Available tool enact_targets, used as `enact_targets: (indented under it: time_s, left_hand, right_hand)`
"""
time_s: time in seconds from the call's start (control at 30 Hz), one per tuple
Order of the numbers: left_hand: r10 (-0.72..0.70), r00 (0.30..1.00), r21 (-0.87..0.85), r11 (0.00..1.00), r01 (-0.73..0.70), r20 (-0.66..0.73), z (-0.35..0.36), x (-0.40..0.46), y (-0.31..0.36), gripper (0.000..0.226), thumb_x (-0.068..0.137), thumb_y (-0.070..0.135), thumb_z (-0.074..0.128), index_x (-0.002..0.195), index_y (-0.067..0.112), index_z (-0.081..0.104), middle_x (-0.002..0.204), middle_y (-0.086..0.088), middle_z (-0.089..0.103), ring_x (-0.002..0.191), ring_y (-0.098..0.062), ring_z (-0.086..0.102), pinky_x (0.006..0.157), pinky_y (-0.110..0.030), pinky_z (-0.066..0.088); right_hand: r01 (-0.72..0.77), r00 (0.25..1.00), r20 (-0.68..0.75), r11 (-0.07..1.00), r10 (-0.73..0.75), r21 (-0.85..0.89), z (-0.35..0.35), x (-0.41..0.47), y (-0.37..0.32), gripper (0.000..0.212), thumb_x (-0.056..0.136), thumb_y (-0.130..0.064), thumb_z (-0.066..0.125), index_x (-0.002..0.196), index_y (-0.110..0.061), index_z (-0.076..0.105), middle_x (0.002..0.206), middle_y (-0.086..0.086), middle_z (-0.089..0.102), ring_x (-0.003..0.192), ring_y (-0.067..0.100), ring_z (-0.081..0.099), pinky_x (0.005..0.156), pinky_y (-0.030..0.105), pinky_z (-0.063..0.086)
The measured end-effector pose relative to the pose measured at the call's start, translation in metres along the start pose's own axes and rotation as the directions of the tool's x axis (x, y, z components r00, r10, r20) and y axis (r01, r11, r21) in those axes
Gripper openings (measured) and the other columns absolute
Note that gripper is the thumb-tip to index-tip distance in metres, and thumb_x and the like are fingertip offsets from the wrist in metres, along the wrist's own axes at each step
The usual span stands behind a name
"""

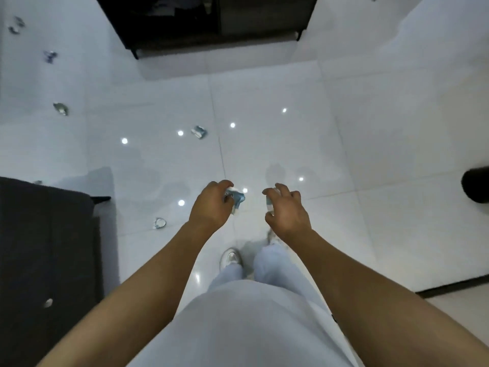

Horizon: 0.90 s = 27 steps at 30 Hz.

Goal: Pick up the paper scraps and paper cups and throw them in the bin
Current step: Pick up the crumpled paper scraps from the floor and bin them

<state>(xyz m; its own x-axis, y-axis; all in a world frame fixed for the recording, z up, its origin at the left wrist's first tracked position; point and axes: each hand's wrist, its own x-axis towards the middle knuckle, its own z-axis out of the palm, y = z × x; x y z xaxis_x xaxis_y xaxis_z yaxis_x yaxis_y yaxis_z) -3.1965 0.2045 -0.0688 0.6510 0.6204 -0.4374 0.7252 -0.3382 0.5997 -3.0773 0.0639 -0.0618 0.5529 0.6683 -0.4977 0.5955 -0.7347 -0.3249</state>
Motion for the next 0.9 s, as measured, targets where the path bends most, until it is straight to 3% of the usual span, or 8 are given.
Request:
enact_targets:
  time_s: [0.27,0.63,0.9]
  left_hand:
    - [0.242,0.941,0.148,0.948,-0.281,0.237,0.067,0.008,0.133,0.031,0.093,0.021,0.050,0.123,0.018,0.056,0.114,-0.008,0.056,0.100,-0.023,0.056,0.079,-0.024,0.041]
    - [0.360,0.811,0.221,0.839,-0.498,0.462,0.261,0.004,0.348,0.032,0.090,0.018,0.051,0.121,0.017,0.058,0.106,-0.009,0.058,0.099,-0.024,0.058,0.076,-0.024,0.041]
    - [0.393,0.714,0.223,0.766,-0.603,0.579,0.368,0.009,0.472,0.031,0.090,0.015,0.048,0.119,0.014,0.059,0.105,-0.009,0.060,0.093,-0.021,0.058,0.071,-0.022,0.039]
  right_hand:
    - [-0.215,0.960,-0.146,0.964,0.238,0.160,-0.040,-0.057,0.122,0.053,0.089,-0.011,0.051,0.138,-0.028,0.040,0.152,-0.001,0.028,0.125,0.028,0.034,0.090,0.032,0.046]
    - [-0.431,0.851,-0.165,0.843,0.499,0.322,-0.109,-0.123,0.372,0.054,0.091,-0.013,0.052,0.140,-0.029,0.039,0.152,-0.002,0.027,0.125,0.027,0.033,0.086,0.031,0.046]
    - [-0.518,0.771,-0.149,0.745,0.620,0.421,-0.155,-0.152,0.506,0.053,0.091,-0.013,0.052,0.140,-0.029,0.039,0.151,-0.002,0.026,0.127,0.027,0.032,0.088,0.030,0.046]
